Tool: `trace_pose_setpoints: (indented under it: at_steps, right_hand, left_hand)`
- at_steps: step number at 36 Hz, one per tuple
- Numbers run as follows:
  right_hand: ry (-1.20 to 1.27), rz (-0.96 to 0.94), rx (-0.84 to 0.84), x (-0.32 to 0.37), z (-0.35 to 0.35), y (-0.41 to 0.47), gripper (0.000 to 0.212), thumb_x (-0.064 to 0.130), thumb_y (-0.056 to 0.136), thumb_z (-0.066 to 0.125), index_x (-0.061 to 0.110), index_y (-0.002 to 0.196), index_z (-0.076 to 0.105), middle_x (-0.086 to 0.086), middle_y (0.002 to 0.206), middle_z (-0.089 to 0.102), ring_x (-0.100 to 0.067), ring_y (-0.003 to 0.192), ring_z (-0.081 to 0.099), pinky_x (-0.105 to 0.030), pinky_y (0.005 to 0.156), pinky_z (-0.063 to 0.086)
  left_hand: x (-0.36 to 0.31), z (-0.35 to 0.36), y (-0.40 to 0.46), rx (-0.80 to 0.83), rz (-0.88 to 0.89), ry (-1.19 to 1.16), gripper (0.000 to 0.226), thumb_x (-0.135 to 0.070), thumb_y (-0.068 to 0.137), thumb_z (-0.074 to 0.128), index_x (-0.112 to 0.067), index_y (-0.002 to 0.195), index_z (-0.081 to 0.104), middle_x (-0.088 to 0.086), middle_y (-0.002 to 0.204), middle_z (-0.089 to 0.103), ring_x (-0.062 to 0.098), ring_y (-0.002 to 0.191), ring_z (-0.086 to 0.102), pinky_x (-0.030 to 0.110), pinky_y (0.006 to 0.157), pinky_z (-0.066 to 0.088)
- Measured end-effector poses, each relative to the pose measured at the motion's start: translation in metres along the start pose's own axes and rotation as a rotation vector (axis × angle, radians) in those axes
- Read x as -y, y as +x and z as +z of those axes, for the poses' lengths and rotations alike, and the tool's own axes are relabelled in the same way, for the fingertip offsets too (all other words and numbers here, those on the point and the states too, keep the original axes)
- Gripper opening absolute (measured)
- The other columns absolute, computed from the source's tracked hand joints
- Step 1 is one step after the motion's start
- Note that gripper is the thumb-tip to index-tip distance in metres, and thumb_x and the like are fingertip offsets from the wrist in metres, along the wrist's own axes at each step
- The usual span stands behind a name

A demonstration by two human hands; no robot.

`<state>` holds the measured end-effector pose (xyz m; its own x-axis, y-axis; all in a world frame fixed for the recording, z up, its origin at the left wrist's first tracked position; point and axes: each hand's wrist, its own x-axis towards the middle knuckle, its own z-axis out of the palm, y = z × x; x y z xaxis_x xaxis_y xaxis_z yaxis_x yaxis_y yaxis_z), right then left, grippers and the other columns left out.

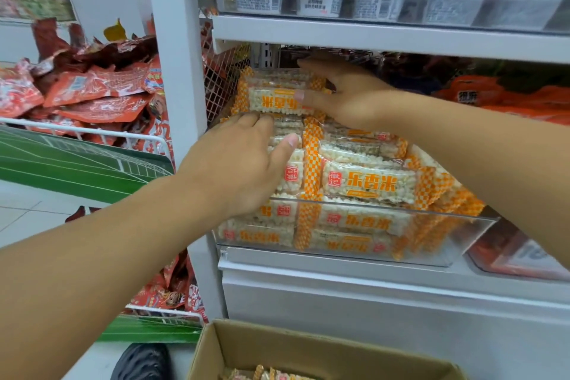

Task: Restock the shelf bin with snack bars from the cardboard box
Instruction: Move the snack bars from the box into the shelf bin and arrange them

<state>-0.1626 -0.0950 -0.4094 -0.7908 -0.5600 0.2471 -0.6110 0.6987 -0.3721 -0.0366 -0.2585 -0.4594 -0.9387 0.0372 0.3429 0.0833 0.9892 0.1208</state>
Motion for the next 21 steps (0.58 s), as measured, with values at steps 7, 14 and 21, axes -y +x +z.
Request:
trace_pose_setpoints:
  at_steps: [7, 14, 21]
  right_hand:
    - [0.038, -0.04, -0.031, -0.007, -0.001, -0.029, 0.065, 0.049, 0.095, 0.06, 0.028, 0.153, 0.038, 0.011, 0.156, 0.034, -0.007, 0.14, 0.035, -0.004, 0.097, 0.025]
    - [-0.085, -0.104, -0.144, -0.013, 0.006, -0.031, 0.027, 0.028, 0.087, 0.076, 0.016, 0.112, 0.073, -0.002, 0.113, 0.068, -0.016, 0.105, 0.06, -0.02, 0.084, 0.039]
    - [-0.045, 0.053, -0.067, -0.011, -0.001, -0.006, 0.025, 0.03, 0.088, 0.076, 0.019, 0.109, 0.073, 0.002, 0.098, 0.069, -0.009, 0.081, 0.06, -0.005, 0.063, 0.041]
  left_hand:
    - [0.0, -0.008, -0.008, 0.009, 0.018, -0.01, 0.073, -0.06, 0.099, 0.014, -0.008, 0.141, 0.043, 0.013, 0.139, 0.052, 0.03, 0.129, 0.046, 0.042, 0.105, 0.039]
    - [-0.003, -0.011, -0.01, 0.097, -0.032, 0.012, 0.066, -0.054, 0.102, 0.02, -0.007, 0.146, 0.037, 0.015, 0.148, 0.043, 0.03, 0.137, 0.038, 0.04, 0.109, 0.033]
    - [-0.006, -0.008, -0.001, 0.153, -0.069, 0.019, 0.074, -0.061, 0.1, 0.016, -0.012, 0.155, 0.022, 0.011, 0.165, 0.012, 0.027, 0.151, 0.015, 0.046, 0.12, 0.021]
